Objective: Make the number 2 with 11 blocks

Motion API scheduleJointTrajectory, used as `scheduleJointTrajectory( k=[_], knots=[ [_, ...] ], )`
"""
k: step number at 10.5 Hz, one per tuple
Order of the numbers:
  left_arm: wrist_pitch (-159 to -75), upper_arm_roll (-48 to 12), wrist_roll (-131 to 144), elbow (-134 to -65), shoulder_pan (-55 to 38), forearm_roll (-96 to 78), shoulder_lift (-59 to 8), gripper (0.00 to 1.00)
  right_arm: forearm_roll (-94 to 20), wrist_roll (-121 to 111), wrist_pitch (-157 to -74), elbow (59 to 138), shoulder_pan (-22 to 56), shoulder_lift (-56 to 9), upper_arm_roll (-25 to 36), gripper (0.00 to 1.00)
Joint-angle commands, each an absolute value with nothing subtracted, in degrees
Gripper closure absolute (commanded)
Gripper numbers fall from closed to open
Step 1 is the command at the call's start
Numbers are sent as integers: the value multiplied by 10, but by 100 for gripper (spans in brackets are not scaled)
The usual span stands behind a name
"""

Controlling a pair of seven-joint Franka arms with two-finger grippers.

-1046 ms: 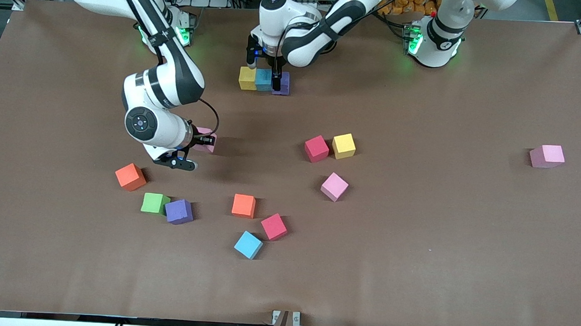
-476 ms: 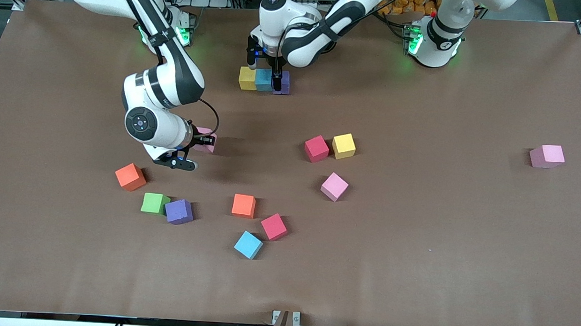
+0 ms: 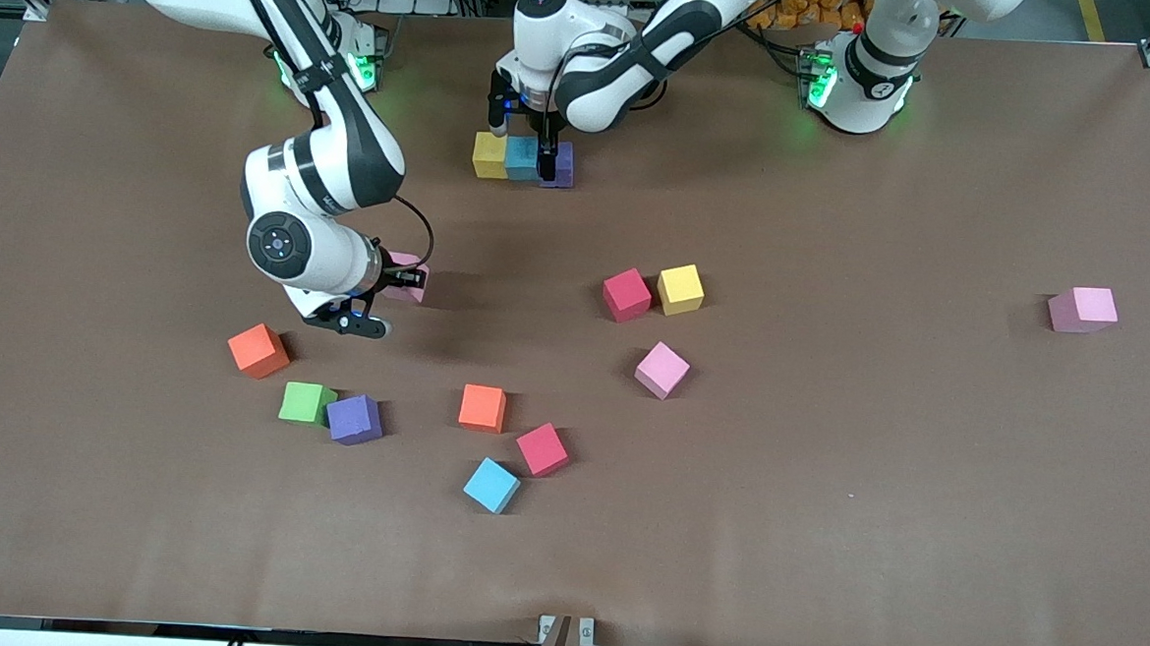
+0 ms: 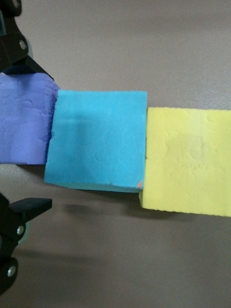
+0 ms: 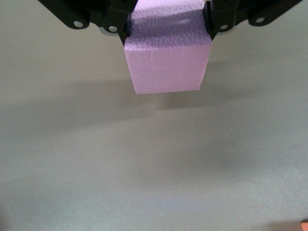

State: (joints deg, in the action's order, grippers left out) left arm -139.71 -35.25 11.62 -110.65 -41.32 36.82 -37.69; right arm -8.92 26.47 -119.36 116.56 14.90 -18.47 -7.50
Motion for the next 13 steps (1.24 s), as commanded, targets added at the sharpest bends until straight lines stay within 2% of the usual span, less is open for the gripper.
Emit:
scheduleJointTrajectory(
  k=[1, 8, 13],
  knots=[
    [-1387, -370, 131, -1094, -399, 390, -383, 0, -98, 272, -1186, 1153, 155, -191, -72, 100],
    [-1343, -405, 137, -1078, -375, 388, -379, 0, -98, 266, -1182, 1150, 154, -191, -71, 100],
    [-1277, -521, 153, -1078, -290, 382, -367, 0, -97, 265, -1183, 1146, 163, -191, -71, 100]
  ],
)
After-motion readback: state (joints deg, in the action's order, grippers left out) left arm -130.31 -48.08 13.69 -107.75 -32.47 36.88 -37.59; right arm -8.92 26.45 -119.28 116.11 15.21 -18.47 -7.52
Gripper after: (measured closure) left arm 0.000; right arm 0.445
